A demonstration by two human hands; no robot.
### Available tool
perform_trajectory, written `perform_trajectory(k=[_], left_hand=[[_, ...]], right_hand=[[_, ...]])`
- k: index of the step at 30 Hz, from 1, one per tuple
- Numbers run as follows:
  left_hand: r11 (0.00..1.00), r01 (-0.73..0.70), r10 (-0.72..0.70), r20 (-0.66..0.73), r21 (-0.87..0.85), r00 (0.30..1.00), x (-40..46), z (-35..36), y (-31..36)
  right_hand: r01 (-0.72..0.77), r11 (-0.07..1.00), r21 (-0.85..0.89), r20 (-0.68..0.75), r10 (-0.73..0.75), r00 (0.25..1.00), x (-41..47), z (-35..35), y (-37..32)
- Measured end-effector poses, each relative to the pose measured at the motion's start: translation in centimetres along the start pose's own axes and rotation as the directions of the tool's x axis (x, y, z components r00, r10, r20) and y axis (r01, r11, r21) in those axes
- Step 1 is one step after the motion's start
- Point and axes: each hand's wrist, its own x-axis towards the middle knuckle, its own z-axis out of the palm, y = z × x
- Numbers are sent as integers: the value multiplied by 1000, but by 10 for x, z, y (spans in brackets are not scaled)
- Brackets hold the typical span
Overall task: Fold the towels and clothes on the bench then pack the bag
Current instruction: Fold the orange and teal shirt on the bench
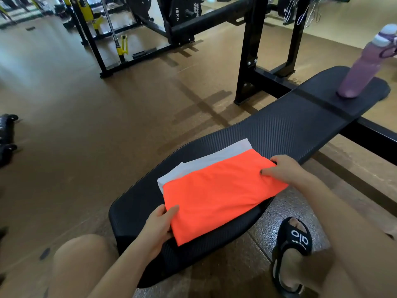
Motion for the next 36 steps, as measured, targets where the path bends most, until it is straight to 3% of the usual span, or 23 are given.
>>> perform_trajectory(k=[6,11,15,17,20,22,25,27,33,36], left_hand=[[992,0,7,-52,122,999,2,-2,-13],[934,-10,53,-111,356,992,1,-1,0],[869,-121,235,-187,479,954,9,-3,25],[841,-188,327,-200,507,923,20,-5,38],[810,-243,386,-173,534,906,40,-13,52],[810,-260,396,-163,525,904,51,-19,55],[822,-238,371,-170,517,913,59,-23,58],[820,-236,384,-194,521,903,62,-25,61],[754,-294,486,-197,588,851,71,-33,73],[816,-260,419,-219,516,881,73,-29,76]], right_hand=[[9,996,-94,35,-6,999,4,-1,5],[-6,991,-134,33,10,999,5,1,8],[-18,965,-262,-50,5,999,-7,6,2],[55,898,-437,-206,-159,966,-12,14,-4],[272,795,-542,-309,-490,816,-18,35,-22],[391,766,-510,-244,-565,788,-22,53,-31],[361,757,-545,-26,-445,895,-31,78,-32],[344,742,-576,68,-375,924,-33,88,-27],[335,755,-563,55,-371,927,-32,91,-24],[328,760,-561,58,-359,932,-33,91,-27]])
